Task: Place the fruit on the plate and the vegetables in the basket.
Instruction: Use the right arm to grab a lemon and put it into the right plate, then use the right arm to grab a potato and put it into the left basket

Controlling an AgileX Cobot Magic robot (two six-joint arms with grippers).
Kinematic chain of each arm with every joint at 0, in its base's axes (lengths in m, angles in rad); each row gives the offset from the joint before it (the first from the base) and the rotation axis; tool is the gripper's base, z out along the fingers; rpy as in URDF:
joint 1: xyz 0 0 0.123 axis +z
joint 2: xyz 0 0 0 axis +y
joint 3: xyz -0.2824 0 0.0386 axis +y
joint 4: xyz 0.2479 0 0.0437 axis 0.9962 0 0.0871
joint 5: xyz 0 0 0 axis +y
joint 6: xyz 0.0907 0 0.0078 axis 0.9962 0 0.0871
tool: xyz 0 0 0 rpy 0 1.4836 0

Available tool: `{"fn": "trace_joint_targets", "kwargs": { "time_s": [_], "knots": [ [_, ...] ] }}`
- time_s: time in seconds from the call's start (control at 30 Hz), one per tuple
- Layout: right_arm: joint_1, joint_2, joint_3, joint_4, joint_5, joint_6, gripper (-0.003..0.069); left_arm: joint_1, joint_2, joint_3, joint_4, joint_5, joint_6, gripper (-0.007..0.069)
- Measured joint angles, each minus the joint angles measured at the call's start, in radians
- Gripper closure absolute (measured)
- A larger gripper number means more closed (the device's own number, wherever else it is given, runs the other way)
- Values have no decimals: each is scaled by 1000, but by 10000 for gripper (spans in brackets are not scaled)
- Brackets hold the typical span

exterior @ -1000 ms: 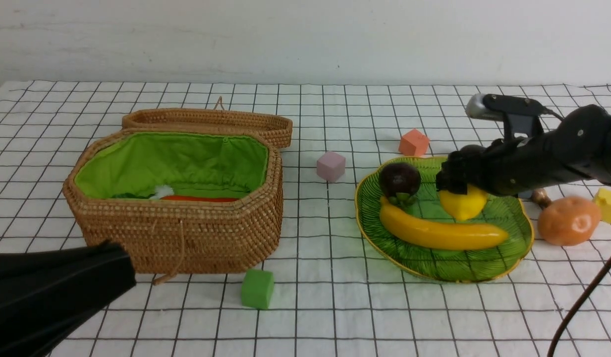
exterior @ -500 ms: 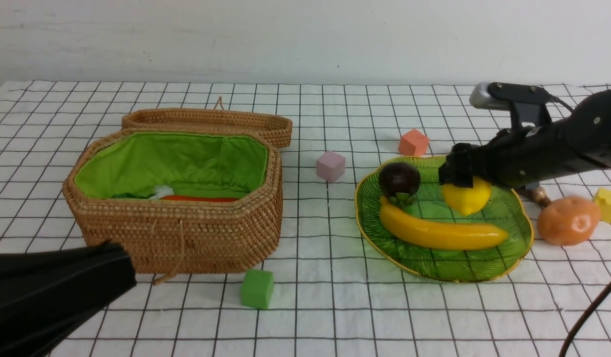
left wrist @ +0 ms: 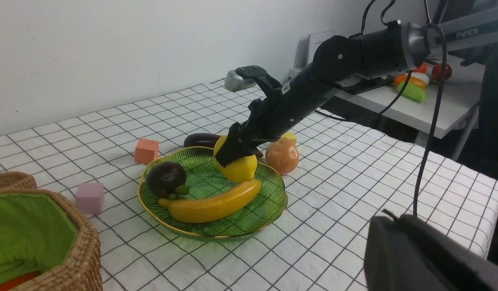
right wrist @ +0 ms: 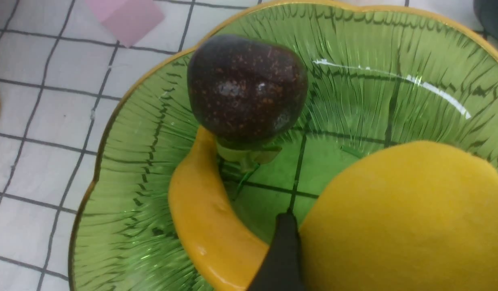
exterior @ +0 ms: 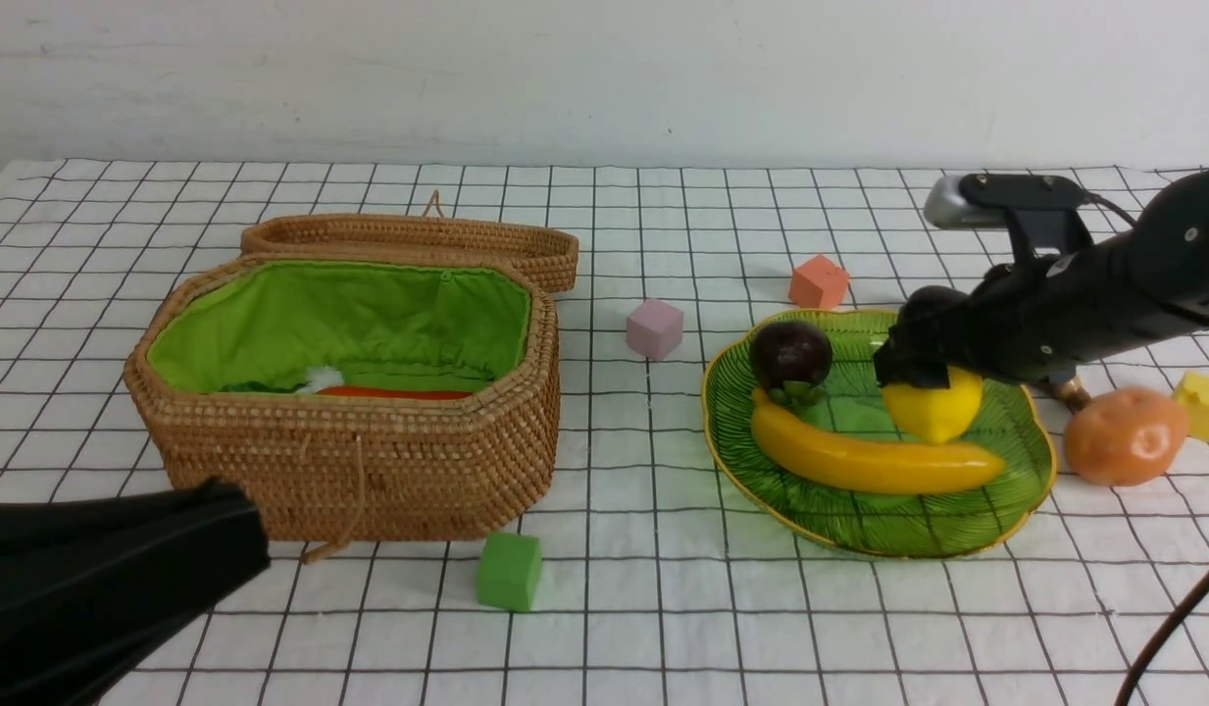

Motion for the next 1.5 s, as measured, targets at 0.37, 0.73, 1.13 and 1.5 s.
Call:
{"fn": "trace_joint_targets", "kwargs": {
  "time_s": [0.37,0.73,1.13,1.5],
  "knots": [
    [0,0,0,-16,10,-49,-22,0,0,0,0,0,0,638],
    [0,-30,0,-1,44,-49,58,0,0,0,0,0,0,638],
    [-12,-156,0,-85,237,55,285,0,4,-4,0,18,0,638],
    [-292,-128,0,-167,315,479,453,0,137,-123,0,193,25,638]
  ]
}}
